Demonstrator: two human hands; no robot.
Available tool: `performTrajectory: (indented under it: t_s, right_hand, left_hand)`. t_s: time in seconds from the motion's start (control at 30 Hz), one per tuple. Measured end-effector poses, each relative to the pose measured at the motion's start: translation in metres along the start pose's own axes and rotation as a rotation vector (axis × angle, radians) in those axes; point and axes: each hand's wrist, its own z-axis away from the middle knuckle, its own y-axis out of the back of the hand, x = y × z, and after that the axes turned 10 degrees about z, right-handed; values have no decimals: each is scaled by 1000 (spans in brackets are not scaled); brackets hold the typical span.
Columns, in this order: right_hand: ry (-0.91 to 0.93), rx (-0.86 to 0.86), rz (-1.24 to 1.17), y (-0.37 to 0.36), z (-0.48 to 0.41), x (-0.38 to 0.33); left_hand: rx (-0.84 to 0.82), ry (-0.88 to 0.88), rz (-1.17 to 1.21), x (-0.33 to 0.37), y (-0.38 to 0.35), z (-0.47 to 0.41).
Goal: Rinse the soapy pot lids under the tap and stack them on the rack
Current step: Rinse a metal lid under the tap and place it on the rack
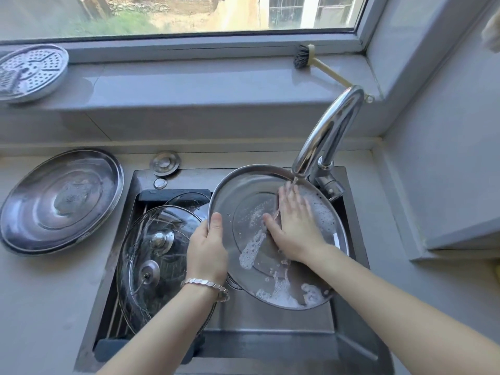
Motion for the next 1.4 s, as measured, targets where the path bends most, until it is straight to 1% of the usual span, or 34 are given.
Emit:
performTrajectory:
  t_s: [0.03, 0.1, 0.13, 0.17, 0.2, 0.27, 0.3, 0.33, 0.37, 0.43, 0.47, 0.5, 0.53, 0.6, 0.63, 0.73, 0.8, 0.87, 0.9, 0.97, 1.03, 1.13, 1.2, 1.27, 1.33, 1.4]
  right_hand:
    - [98, -4, -12, -2, 6, -10]
    - [406, 14, -69, -5, 22, -33]
    - [507, 28, -74, -6, 23, -36]
    - [523, 49, -76, -5, 17, -32]
    - [452, 62, -69, -5, 7, -25]
    - [117, 37, -59, -5, -8, -8]
    - [7, 0, -64, -6, -10, -4]
    - [19, -16, -74, -7, -7, -9]
    - [143, -5, -95, -9, 0, -19]
    - [460, 30, -138, -7, 15, -38]
    - [525, 46, -125, -6, 15, -39]
    - [497, 65, -104, -4, 10, -34]
    - [397, 64, -87, -3, 3, -26]
    - [128, -7, -86, -2, -4, -6]
    - [48, -29, -92, -2, -3, 2]
    - [-18, -82, -103, -13, 13, 9]
    - [-110, -189, -117, -20, 26, 9]
    - [-194, -276, -191, -29, 38, 10]
    - [-220, -301, -209, -34, 44, 11]
    - [-260, -297, -210, -39, 54, 11]
    - [-286, -283, -228, -46, 62, 10]
    - [-309, -265, -272, -49, 65, 9]
    - [-306, -204, -343, -46, 65, 10]
    - [-252, -169, -416, -44, 64, 5]
    - [-192, -167, -438, -46, 61, -6]
    - [-244, -143, -423, -49, 51, -15]
  left_hand:
    - [-7, 1, -15, 1, -1, 0]
    - [-29, 30, -31, 1, -4, 2]
    - [-42, 53, -24, 1, -5, 3]
    - [-51, 65, -18, 0, -5, 3]
    - [-55, 68, -25, 0, -4, 3]
    - [-54, 64, -50, -2, -1, 2]
    - [-51, 63, -53, -2, 0, 1]
    - [-53, 69, -56, -3, -1, 1]
    - [-58, 78, -60, -3, -3, 1]
    - [-66, 92, -73, -2, -5, 3]
    - [-68, 94, -77, -2, -6, 3]
    - [-71, 95, -89, -2, -5, 2]
    - [-70, 96, -112, -2, -4, 0]
    - [-55, 85, -185, 2, 1, -5]
    - [-56, 63, -251, 6, 3, -7]
    - [-120, -83, -603, 26, 0, -6]
    - [-142, -175, -828, 40, -9, 2]
    - [-166, -218, -1013, 50, -23, 11]
    - [-182, -241, -1096, 53, -31, 15]
    - [-214, -297, -1228, 55, -46, 19]
    - [-252, -330, -1307, 52, -56, 21]
    - [-263, -266, -1325, 48, -54, 13]
    - [-233, -202, -1250, 45, -43, 5]
    - [-190, -141, -1088, 41, -31, -2]
    - [-138, -73, -899, 37, -20, -8]
    - [-106, -48, -766, 28, -11, -12]
